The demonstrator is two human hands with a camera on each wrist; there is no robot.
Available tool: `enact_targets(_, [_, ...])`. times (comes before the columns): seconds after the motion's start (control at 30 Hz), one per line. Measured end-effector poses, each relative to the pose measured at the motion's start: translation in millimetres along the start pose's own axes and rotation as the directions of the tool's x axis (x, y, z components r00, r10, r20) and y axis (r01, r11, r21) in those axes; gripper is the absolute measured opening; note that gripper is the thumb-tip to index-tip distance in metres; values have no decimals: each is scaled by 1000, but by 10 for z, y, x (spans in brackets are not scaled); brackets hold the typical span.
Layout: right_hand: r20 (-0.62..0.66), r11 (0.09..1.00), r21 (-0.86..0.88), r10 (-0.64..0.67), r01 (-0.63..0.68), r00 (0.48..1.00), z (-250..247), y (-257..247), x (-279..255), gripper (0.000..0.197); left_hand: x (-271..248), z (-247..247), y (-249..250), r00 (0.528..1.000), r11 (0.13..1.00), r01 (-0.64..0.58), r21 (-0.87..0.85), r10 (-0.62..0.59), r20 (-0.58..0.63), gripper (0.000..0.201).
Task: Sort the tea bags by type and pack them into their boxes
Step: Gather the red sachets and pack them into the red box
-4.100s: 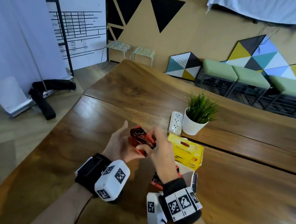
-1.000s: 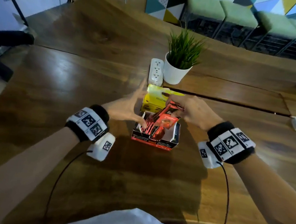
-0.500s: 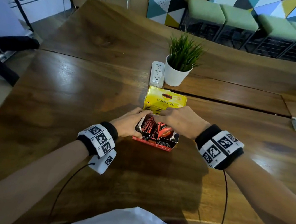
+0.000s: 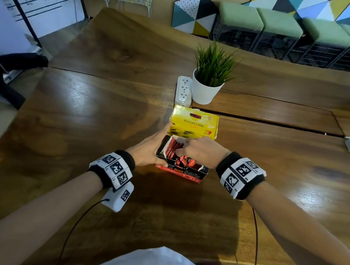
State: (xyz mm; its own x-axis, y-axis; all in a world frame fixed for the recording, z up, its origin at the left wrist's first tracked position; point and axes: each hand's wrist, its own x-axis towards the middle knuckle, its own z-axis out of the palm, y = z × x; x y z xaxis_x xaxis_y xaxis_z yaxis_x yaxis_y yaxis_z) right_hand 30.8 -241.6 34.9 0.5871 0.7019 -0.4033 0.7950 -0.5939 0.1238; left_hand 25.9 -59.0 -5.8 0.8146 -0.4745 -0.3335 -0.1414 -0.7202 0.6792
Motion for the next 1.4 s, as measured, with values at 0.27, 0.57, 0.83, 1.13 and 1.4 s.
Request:
enact_targets(0.27, [-1, 994, 109, -16, 16, 1000, 119, 54, -17, 37, -9, 36, -20, 999, 1000, 20, 3, -20, -40, 118])
enact_targets(0.57, [-137, 966, 258, 16, 21, 990, 286, -15, 124, 33, -15, 28, -37, 999, 999, 30, 23, -30, -18, 118])
enact_targets(0.83, [-194, 962, 271, 14, 40, 981, 287, -49, 79, 46, -31, 131, -15, 998, 999, 50, 2, -50, -35, 124])
enact_targets(1.13, [-346, 922, 372, 31, 107, 938, 328, 6, -105, 55, -121, 41, -171, 998, 989, 65, -134, -61, 31, 124])
enact_targets(1.4, [-359, 537, 835, 696, -119, 621, 443, 308, -439, 26, -98, 27, -235, 997, 975, 70, -213, -78, -29, 107])
